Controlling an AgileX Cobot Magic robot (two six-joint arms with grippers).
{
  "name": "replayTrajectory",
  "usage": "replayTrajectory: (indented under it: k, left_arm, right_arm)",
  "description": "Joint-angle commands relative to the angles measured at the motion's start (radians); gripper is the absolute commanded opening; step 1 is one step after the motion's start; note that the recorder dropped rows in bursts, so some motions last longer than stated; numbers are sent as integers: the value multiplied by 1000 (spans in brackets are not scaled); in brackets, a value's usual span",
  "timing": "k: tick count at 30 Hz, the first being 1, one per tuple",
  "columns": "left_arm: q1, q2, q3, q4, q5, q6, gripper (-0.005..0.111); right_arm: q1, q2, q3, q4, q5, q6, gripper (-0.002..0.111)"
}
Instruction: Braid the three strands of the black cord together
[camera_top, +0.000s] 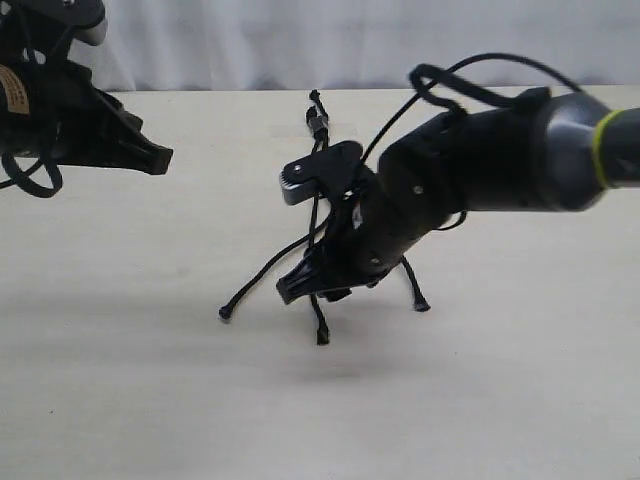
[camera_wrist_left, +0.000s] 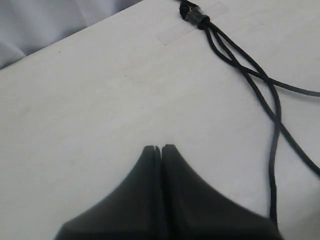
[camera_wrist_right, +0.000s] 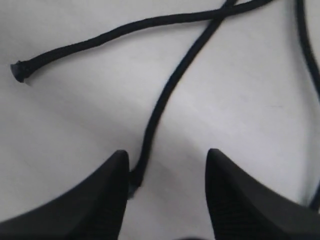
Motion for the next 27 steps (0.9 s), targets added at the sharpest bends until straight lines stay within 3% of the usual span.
replayTrajectory:
  k: [1, 9, 11, 15, 27]
  left_arm:
    - [18, -7, 8, -8, -36, -7, 0]
    - [18, -7, 8, -11, -40, -7, 0]
    - [18, -7, 8, -11, -42, -7, 0]
    - [18, -7, 8, -11, -46, -7, 0]
    - [18, -7, 8, -11, -46, -7, 0]
  right_arm:
    - [32, 91, -66, 8, 15, -8, 46]
    - [33, 192, -110, 24, 15, -8, 44]
    - [33, 203, -110, 18, 15, -9, 36]
    - [33, 208, -114, 1, 19, -93, 5]
    - [-71, 138, -239, -487, 191, -105, 4]
